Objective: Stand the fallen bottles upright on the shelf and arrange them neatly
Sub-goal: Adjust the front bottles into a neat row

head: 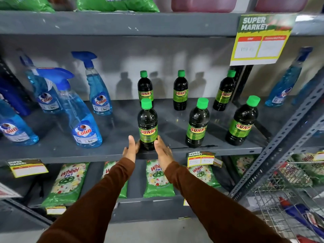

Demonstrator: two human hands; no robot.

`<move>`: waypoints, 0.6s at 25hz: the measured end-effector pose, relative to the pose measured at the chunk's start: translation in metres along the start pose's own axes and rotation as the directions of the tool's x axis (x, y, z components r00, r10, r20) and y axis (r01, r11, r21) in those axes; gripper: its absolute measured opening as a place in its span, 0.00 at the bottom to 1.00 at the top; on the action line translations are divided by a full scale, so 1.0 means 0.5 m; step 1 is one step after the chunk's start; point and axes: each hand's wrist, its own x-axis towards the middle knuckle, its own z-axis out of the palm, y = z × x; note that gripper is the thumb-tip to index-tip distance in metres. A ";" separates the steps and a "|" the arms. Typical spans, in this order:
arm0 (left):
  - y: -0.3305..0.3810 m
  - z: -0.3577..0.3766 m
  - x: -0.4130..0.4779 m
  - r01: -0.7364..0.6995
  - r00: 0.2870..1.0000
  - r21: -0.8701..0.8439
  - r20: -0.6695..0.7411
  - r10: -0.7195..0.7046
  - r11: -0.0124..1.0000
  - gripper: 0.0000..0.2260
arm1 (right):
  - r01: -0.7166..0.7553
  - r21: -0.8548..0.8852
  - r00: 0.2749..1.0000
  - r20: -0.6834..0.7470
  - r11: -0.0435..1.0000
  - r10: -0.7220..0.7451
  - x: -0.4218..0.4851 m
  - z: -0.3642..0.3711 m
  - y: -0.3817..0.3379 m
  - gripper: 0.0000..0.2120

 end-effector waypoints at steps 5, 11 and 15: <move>-0.030 0.022 -0.054 -0.237 0.883 0.205 -0.363 0.298 0.950 0.32 | 0.195 0.059 0.840 -0.525 0.979 -0.136 -0.042 -0.030 0.016 0.15; -0.043 0.122 -0.101 -0.516 0.718 0.633 -0.048 0.695 0.577 0.20 | 0.259 0.280 0.633 -0.772 0.925 0.056 -0.014 -0.188 0.027 0.19; 0.022 0.246 -0.069 -0.403 0.914 0.120 0.002 0.406 0.907 0.25 | 0.048 0.454 0.848 -0.489 0.890 0.203 0.015 -0.256 0.054 0.29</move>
